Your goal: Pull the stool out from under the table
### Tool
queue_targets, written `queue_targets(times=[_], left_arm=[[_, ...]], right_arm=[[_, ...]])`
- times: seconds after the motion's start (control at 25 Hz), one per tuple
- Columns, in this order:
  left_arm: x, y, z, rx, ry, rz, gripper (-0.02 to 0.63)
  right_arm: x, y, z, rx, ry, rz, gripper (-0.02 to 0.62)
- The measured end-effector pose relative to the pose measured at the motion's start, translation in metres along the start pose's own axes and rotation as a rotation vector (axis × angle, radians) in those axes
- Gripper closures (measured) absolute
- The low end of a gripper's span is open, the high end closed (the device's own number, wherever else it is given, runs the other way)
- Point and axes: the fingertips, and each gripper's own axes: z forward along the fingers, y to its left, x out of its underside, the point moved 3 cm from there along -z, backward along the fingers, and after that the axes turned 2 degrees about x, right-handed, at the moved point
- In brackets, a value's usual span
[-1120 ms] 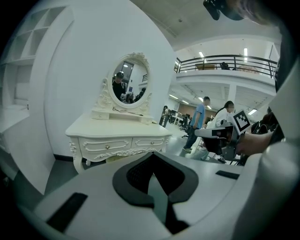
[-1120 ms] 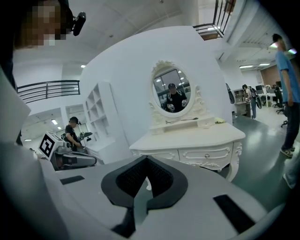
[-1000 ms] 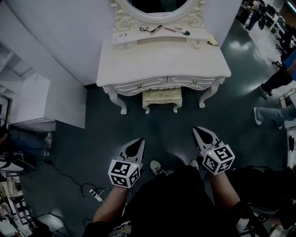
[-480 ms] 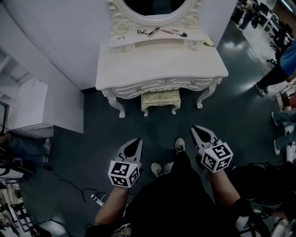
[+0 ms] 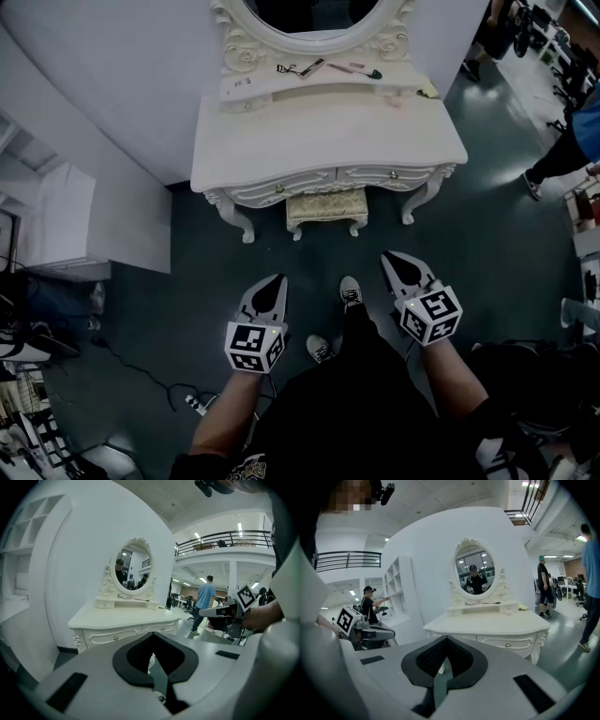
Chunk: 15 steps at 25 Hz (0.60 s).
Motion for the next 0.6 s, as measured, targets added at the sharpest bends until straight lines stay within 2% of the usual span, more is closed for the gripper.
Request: queue_targets(times=[0.32, 0.6], left_arm=[[0.005, 0.017, 0.062, -0.025, 0.001, 0.050, 0.598], [0.042, 0.053, 0.128, -0.054, 0.077, 0.037, 0.598]], right_arm=[[0.006, -0.045, 0.044, 0.017, -0.006, -0.072, 0.568], [0.037, -0.091, 0.105, 0.025, 0.007, -0.056, 0.566]])
